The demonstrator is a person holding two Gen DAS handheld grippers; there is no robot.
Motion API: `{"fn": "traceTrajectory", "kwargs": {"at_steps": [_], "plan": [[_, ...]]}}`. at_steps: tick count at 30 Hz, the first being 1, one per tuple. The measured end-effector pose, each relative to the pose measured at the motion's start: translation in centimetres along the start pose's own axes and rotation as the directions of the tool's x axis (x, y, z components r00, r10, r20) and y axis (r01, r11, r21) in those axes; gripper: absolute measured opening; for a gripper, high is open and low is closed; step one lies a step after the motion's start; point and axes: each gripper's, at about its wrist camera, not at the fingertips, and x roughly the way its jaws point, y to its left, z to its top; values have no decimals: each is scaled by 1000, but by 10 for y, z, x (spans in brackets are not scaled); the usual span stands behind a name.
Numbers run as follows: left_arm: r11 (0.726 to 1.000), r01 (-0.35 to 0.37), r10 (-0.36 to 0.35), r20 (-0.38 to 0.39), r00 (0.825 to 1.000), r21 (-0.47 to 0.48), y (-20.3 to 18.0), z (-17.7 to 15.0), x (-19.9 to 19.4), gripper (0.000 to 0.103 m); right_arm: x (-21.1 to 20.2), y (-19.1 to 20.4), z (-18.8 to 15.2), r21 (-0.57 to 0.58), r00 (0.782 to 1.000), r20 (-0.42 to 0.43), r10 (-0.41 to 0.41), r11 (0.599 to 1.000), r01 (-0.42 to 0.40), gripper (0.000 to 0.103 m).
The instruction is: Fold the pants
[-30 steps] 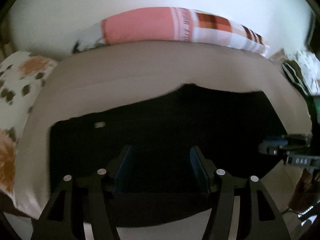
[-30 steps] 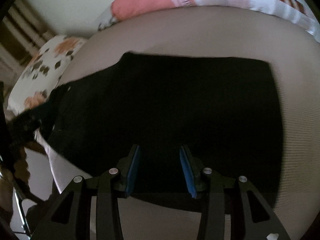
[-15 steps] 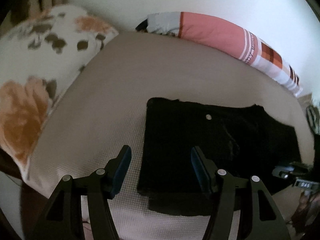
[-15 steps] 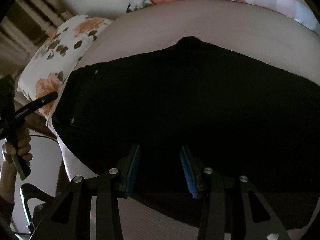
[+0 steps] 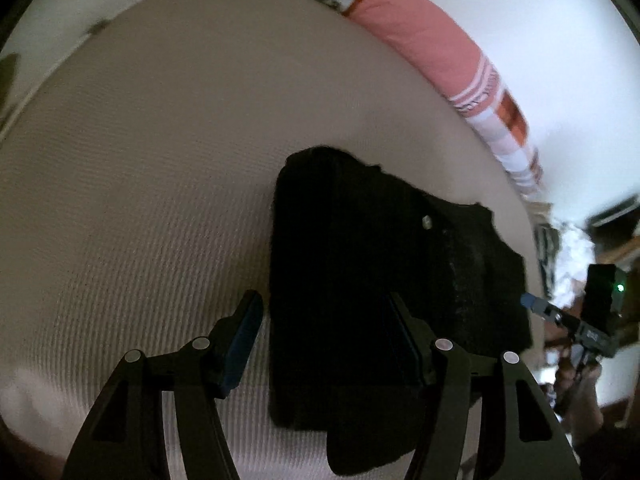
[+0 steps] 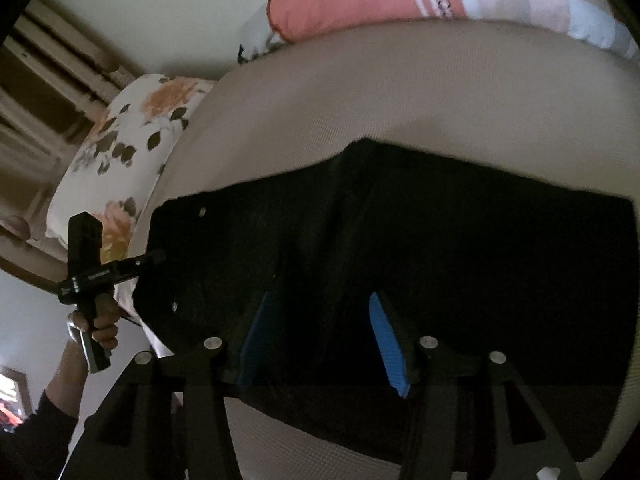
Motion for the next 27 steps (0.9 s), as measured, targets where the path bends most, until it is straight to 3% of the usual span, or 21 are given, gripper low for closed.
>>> {"fn": "traceTrajectory", "kwargs": {"at_steps": [5,12,15,17,20,23,27], "plan": [[991,134,-132,-72,989,25,9,18,9,63,-13,-2,9,4,998,14,-65,998,65,52],[950,302,-290,-132,948,84,15,32,21,62,-6,-7,17,54,995,13,-99,994,99,52],[941,333,-324,-120,938,61,16,39,28,52,0,-9,15,75,996,3,-88,993,87,52],[943,329,-323,-98,941,57,15,40,32,44,3,-9,15,83,997,1,-73,994,72,52],[954,294,-292,-44,955,57,10,33,30,40,4,-10,14,88,998,17,-58,994,57,52],[977,206,-208,36,977,61,0,19,22,38,1,-15,13,104,997,40,-64,993,59,52],[997,75,-77,105,991,29,-21,7,10,30,-15,-31,8,143,990,102,-93,987,78,57]]}}
